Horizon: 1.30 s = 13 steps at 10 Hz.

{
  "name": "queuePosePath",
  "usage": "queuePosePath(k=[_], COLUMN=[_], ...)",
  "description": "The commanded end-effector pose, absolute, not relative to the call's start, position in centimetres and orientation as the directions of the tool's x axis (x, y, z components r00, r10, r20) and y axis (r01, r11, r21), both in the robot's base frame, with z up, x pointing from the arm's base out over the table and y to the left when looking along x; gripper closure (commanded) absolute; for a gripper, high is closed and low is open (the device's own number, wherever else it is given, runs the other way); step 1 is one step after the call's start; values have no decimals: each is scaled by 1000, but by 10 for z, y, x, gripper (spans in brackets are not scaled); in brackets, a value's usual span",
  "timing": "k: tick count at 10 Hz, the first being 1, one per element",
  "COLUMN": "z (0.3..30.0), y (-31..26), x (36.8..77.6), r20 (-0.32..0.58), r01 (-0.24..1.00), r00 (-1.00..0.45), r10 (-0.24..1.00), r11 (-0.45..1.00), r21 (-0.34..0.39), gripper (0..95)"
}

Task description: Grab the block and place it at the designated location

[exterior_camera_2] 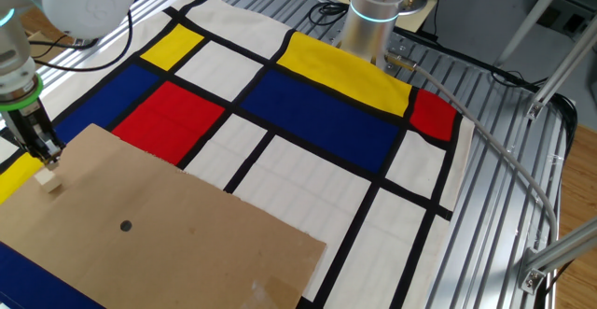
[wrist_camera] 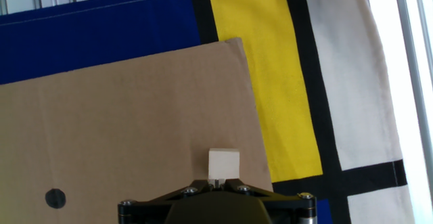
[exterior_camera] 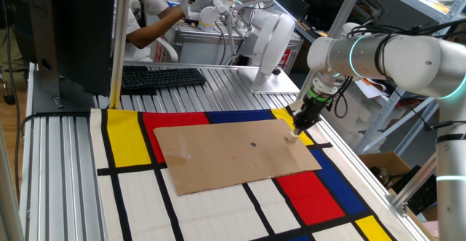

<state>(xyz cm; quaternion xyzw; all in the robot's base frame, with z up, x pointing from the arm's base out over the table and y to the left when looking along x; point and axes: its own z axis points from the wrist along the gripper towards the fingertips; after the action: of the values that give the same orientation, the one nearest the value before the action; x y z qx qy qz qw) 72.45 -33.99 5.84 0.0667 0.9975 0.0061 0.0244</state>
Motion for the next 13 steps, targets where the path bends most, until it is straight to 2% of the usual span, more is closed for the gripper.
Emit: queuePosePath(k=[1, 13], z=[58, 52], y=[-340, -339], x=[724, 724], r20=[-48, -42], r01=[134, 141], r00=[-990, -989], r10=[134, 141], r11=[991, 990], r21=[16, 8], gripper=[380, 380])
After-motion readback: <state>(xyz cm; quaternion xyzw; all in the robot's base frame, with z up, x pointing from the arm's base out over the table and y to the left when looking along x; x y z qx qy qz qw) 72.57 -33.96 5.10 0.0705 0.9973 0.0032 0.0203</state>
